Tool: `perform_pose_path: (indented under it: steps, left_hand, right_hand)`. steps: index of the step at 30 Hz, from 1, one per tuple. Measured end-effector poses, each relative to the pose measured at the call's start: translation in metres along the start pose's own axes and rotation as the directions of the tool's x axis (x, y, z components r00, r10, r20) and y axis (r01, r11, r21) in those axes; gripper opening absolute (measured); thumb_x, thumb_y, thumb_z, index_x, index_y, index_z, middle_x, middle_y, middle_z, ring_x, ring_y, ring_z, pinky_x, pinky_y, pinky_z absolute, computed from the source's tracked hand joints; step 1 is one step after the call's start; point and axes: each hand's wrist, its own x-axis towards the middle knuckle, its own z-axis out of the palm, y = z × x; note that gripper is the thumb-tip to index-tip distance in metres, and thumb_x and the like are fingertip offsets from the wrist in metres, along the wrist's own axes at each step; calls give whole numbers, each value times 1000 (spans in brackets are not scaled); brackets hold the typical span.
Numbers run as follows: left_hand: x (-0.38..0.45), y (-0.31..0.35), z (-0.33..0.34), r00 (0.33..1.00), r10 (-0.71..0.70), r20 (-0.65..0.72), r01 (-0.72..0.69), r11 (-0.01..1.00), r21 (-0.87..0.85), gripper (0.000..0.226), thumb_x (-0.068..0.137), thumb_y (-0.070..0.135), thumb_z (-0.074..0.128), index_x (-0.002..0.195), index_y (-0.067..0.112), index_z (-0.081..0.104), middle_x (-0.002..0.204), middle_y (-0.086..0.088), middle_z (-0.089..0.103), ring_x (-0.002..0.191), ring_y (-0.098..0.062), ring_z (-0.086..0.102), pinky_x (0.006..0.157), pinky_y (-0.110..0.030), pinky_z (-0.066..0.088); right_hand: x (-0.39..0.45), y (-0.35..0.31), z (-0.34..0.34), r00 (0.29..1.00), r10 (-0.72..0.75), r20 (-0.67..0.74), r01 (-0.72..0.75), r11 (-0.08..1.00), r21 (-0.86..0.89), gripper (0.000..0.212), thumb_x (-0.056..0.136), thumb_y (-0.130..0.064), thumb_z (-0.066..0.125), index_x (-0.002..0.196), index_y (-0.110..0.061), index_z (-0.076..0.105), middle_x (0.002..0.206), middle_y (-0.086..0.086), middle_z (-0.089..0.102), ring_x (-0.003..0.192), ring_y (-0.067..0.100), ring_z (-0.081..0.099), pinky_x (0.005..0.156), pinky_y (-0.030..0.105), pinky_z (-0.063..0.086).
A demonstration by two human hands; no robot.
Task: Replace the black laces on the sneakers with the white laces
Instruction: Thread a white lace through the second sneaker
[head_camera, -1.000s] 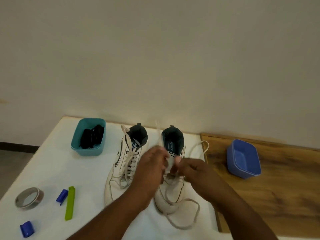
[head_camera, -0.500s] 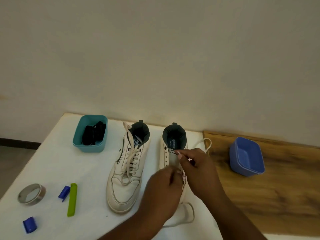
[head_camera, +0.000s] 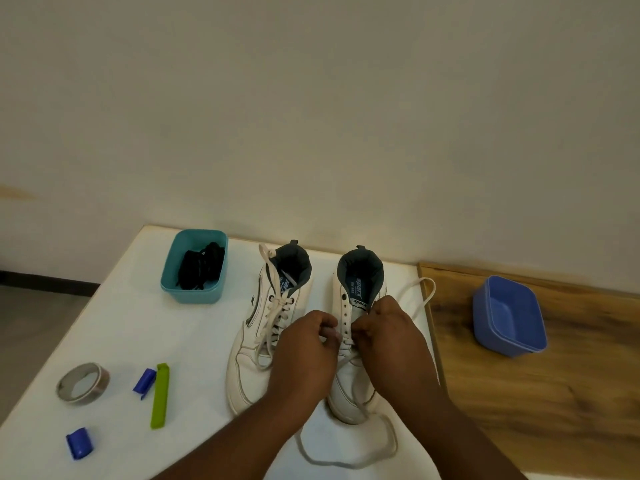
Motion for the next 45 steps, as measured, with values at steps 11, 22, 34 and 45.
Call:
perform_pose_path:
  steps: [11, 22, 34, 45]
  left_hand:
    - [3, -2, 0, 999, -46, 29, 48, 997, -57, 6, 88, 28, 75, 87, 33, 73, 78, 21, 67, 80, 15, 60, 64, -4, 42]
    - [4, -3, 1, 998, -51, 28, 52, 998, -37, 3, 88, 34, 74, 89, 33, 77, 83, 19, 71, 78, 5, 64, 70, -9, 43]
    - [5, -1, -1, 998, -46, 52, 49, 997, -57, 8, 88, 34, 74, 96, 35, 76, 89, 21, 71, 85, 8, 63, 69, -2, 37]
    - [5, -2, -3, 999, -8, 43, 8, 1000, -9, 7, 92, 30, 69, 87, 34, 70, 84, 21, 67, 83, 7, 61, 65, -4, 37]
  right_hand:
    - [8, 10, -7, 979, -59, 196, 29, 988, 151, 15, 95, -20, 65, 94, -25, 79, 97, -4, 51, 86, 10, 52, 73, 23, 45]
    - [8, 13, -12, 979, -100, 179, 56, 970, 234, 14, 90, -14, 70, 86, -24, 79, 87, -10, 60, 84, 8, 58, 74, 18, 44]
    - [4, 8, -7, 996, -30, 88, 15, 985, 174, 17, 96, -18, 65, 99, -26, 80, 97, -6, 67, 88, 10, 61, 77, 18, 47]
    - [5, 12, -12, 983, 15, 182, -85, 918, 387, 18, 94, -15, 68, 86, -29, 75, 83, -12, 69, 77, 1, 63, 68, 11, 45]
